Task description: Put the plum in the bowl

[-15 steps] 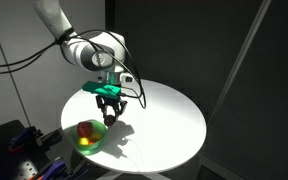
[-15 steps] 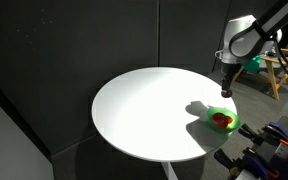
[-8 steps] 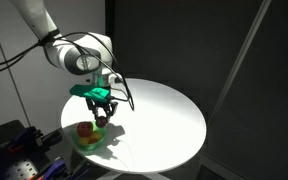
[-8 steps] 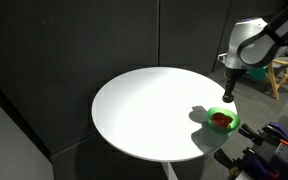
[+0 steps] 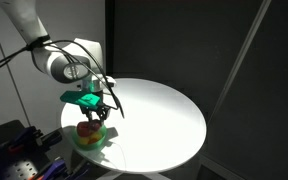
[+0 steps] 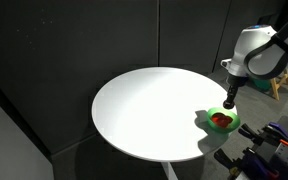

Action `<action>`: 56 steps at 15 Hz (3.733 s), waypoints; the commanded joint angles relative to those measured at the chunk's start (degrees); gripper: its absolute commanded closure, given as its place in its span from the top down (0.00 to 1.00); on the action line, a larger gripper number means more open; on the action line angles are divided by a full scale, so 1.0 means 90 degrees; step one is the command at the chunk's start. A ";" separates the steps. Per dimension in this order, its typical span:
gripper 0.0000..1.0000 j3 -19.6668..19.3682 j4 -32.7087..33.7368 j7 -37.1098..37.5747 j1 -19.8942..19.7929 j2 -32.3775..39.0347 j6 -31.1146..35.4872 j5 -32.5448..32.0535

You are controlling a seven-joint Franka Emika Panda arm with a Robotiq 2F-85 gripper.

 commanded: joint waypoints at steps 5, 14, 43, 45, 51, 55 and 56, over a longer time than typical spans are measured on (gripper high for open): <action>0.33 0.0100 -0.0158 -0.0202 0.0017 0.0045 0.0461 0.0419; 1.00 -0.0008 -0.0151 0.0219 0.0007 0.0009 0.0167 0.0087; 1.00 -0.0381 0.0524 0.1190 0.0012 -0.2184 -0.2509 0.0714; 1.00 -0.0447 0.0493 0.1040 0.0020 -0.2365 -0.2520 0.0774; 1.00 -0.0684 0.0436 0.0367 0.0066 -0.2773 -0.2830 0.0935; 1.00 -0.0722 0.0502 0.0186 0.0038 -0.2902 -0.3349 0.0873; 1.00 -0.0715 0.0511 0.0207 0.0028 -0.2919 -0.3418 0.0860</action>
